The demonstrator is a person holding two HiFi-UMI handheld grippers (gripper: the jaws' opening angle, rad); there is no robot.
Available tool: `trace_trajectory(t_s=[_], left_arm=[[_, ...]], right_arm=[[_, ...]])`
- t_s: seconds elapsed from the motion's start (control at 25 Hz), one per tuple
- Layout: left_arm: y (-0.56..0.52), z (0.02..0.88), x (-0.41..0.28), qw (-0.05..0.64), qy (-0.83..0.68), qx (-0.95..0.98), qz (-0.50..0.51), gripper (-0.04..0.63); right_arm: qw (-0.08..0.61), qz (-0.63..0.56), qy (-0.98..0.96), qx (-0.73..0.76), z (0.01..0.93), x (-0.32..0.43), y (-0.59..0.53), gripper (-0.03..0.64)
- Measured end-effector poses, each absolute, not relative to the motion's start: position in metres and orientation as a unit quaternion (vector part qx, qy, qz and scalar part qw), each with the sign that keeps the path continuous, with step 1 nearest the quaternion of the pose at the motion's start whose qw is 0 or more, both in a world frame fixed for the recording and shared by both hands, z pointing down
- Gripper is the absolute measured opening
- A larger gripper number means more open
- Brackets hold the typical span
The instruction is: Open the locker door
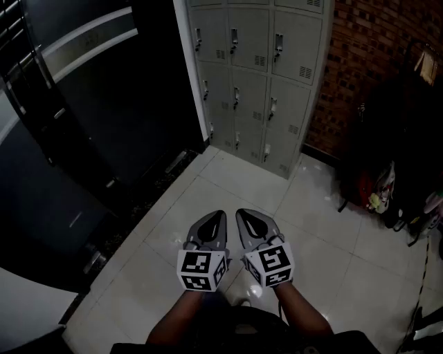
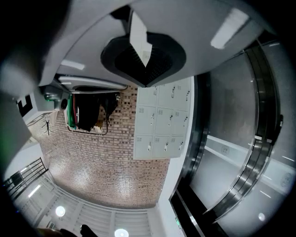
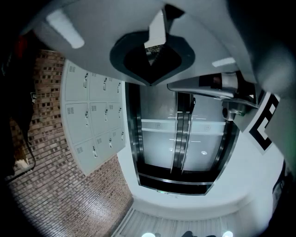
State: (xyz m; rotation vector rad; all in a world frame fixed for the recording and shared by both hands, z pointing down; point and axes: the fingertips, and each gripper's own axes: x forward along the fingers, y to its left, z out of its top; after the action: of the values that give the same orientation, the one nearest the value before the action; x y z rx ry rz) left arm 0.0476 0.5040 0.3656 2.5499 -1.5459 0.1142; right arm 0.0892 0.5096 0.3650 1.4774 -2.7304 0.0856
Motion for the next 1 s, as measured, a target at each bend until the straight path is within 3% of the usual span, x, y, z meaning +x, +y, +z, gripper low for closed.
trace_trajectory(t_s=[1.0], left_arm=[[0.278, 0.371, 0.022, 0.082, -0.507, 0.857, 0.030, 0.005]], right_arm=[[0.037, 0.032, -0.871, 0.488, 0.378, 0.064, 0.284, 0.000]])
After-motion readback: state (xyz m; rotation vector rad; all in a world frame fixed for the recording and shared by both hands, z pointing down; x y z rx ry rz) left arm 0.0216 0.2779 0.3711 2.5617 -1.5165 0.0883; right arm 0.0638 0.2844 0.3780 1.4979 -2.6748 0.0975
